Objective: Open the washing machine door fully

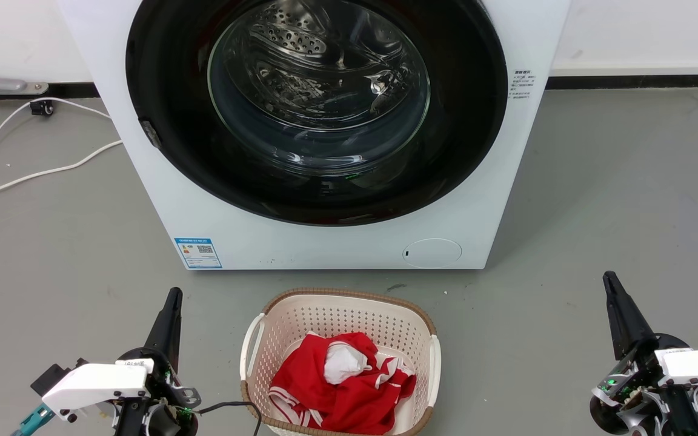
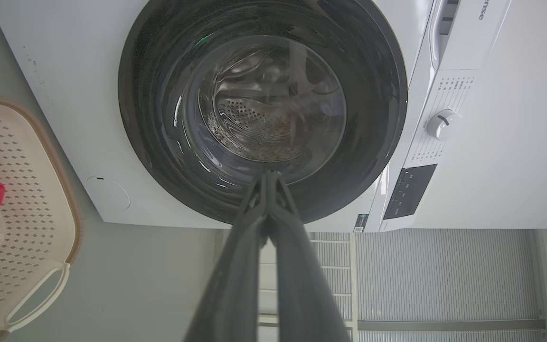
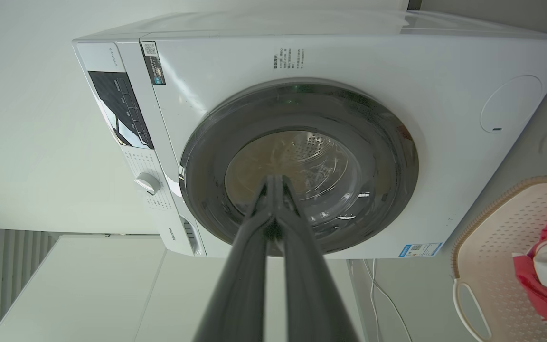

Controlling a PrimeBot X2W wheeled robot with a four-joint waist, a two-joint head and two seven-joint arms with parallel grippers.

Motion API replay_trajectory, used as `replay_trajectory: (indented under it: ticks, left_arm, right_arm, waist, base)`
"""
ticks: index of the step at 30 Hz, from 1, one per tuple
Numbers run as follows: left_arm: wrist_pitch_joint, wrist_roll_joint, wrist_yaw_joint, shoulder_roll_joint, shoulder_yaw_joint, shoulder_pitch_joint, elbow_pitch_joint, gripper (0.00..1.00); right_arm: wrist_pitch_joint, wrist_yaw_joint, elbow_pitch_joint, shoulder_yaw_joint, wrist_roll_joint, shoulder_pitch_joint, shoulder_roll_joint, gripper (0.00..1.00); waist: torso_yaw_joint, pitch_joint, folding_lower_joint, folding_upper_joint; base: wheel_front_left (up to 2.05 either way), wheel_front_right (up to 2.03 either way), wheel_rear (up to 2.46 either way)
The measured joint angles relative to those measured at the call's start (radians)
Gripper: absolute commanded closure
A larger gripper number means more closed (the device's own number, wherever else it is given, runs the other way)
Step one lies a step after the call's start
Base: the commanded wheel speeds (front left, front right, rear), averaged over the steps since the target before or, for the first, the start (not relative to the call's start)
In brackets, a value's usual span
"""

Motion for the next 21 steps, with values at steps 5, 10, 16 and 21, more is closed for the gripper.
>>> replay_trajectory:
  ticks: [5, 10, 16, 21]
  left_arm:
    - [0.000, 0.000, 0.000, 0.000, 0.000, 0.000, 0.000, 1.00]
    - [0.000, 0.000, 0.001, -0.002, -0.003, 0.012, 0.018, 0.00]
    - [-0.021, 0.000, 0.002, -0.004, -0.025, 0.030, 0.017, 0.00]
    - [-0.047, 0.003, 0.002, -0.004, -0.048, 0.030, -0.005, 0.00]
  right_arm:
    - [0.001, 0.000, 0.000, 0.000, 0.000, 0.000, 0.000, 1.00]
    - [0.001, 0.000, 0.018, 0.001, 0.001, 0.013, 0.001, 0.00]
    - [-0.021, 0.000, 0.012, 0.017, 0.004, 0.036, 0.003, 0.00]
    - [-0.047, 0.000, -0.014, 0.032, -0.002, 0.041, 0.004, 0.00]
  waist:
    - [0.000, 0.000, 0.0000, 0.0000]
    - [0.000, 0.000, 0.0000, -0.0001]
    - [0.000, 0.000, 0.0000, 0.0000]
    - [0.002, 0.000, 0.0001, 0.0000]
  base:
    - [0.00, 0.00, 0.00]
    - [0.00, 0.00, 0.00]
    - [0.00, 0.00, 0.00]
    - [0.00, 0.00, 0.00]
